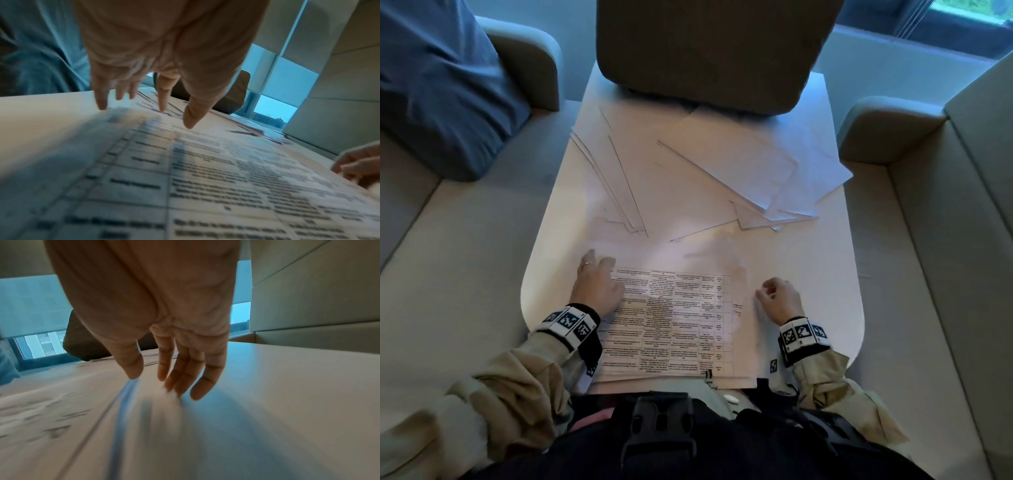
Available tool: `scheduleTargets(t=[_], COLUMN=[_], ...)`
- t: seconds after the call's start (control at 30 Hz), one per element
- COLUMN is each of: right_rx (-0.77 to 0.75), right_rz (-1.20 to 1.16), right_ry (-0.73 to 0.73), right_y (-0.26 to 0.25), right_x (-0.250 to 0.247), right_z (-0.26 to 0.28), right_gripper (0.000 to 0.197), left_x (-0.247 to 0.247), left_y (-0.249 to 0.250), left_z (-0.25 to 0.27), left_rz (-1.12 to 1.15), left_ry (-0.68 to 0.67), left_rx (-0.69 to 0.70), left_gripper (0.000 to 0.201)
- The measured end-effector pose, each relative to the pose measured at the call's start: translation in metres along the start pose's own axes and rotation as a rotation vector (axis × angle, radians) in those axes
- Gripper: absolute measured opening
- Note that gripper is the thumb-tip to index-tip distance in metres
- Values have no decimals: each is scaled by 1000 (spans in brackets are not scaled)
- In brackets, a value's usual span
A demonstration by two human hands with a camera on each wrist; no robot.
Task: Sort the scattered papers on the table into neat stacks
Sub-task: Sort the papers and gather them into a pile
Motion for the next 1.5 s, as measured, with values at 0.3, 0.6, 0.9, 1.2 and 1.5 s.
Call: scheduleTargets(t=[0.3,0.6,0.9,1.2,1.5], right_rx=[-78,-156,-70,71,-195], right_rz=[329,51,-13,-217,-796], right_ry=[-22,-82,138,149,73], right_y=[22,24,10,8,-13], right_x=[-8,-71,-111,-117,-130], right_z=[-13,-100,-190,-214,-193], right_gripper=[61,35,55,37,36], left_x=[17,31,57,52,32], left_y=[43,75,132,148,188], left_z=[5,4,19,8,-3], left_rz=[-103,-63,-27,29,133], left_ry=[-72,-47,14,54,101], left_rx=[50,-101,-87,-61,65], left_gripper=[54,58,52,37,35])
Point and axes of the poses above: each hand's wrist, its own z-axis away from the middle knuckle, its own x-axis out of the palm, y = z × x, the point moved 3 cm from there along -z, towards the middle knuckle, and after that the axes turned 11 degrees about -z, right-handed, at the moved point
